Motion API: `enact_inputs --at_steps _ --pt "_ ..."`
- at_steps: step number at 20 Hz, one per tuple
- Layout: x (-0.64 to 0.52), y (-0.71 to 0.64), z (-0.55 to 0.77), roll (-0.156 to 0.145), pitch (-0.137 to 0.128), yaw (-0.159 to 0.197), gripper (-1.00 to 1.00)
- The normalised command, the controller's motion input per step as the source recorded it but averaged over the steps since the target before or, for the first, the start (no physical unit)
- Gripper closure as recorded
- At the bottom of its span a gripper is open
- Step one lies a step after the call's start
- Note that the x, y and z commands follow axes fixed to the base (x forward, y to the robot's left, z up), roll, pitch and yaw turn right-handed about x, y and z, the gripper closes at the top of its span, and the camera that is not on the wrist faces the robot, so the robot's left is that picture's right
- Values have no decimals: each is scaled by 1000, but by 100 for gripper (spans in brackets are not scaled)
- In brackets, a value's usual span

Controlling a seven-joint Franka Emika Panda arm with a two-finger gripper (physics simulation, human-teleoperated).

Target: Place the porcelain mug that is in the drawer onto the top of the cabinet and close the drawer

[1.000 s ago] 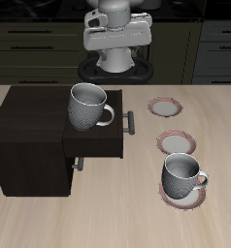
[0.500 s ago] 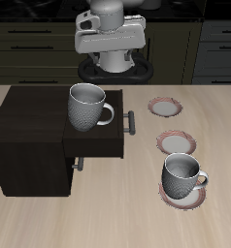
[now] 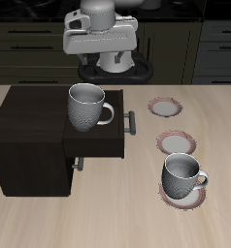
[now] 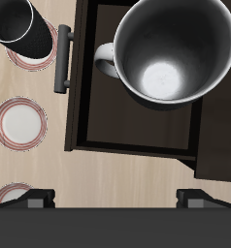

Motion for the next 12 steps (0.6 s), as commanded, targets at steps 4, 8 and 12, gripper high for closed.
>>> enact_inputs --at_steps 4,8,12 --pt "129 -98 50 -9 -7 22 -100" --pt "179 -53 34 -11 -1 41 -100" --pt "180 -42 67 -26 -15 34 -100"
